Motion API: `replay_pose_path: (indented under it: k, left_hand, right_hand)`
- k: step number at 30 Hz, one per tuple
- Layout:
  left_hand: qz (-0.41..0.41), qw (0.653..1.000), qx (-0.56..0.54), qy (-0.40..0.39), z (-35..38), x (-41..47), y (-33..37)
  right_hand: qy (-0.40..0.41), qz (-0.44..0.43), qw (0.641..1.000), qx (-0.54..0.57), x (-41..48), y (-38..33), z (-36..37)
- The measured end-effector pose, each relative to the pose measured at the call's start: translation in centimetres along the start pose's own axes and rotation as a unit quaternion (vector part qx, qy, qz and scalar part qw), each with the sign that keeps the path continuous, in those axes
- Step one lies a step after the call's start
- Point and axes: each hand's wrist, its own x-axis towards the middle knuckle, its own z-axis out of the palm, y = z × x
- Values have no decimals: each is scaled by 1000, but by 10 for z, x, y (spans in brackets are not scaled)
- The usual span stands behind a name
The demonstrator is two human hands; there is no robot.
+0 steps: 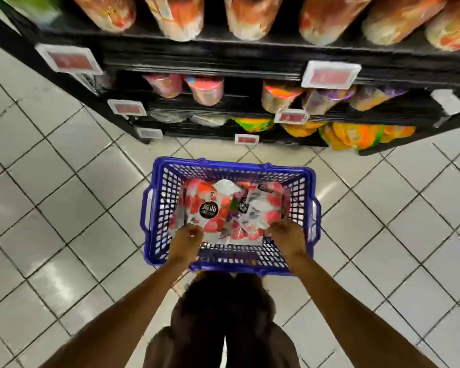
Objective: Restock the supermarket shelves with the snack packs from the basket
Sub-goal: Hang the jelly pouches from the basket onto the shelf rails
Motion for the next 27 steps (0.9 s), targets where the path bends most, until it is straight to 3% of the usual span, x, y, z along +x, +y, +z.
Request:
replay_pose_path:
  k: [3,6,11,13,15,19,23,27]
  left_hand:
    - [-10,1000,5,-4,23,55,-33]
    - [-14,1000,10,-24,43,99,-53]
    - [-47,998,-34,16,88,151,-65]
    - [-75,993,92,20,98,156,-65]
    - [-107,983,146,29,100,158,-64]
    - [-127,992,4,-9,94,154,-57]
    - [-158,986,-48,5,80,132,-47]
    - [-74,993,48,79,65,112,-41]
  right_hand:
    - [31,37,998,38,63,23,31]
    - [82,76,993,-29,120,38,45]
    - [55,17,997,56,189,53,50]
    - [59,21,993,103,203,55,55]
    - [49,38,990,123,208,54,59]
    - [-77,123,969,198,202,53,62]
    - [-66,232,942,234,170,52,54]
    - [-109,240,923,282,139,67,35]
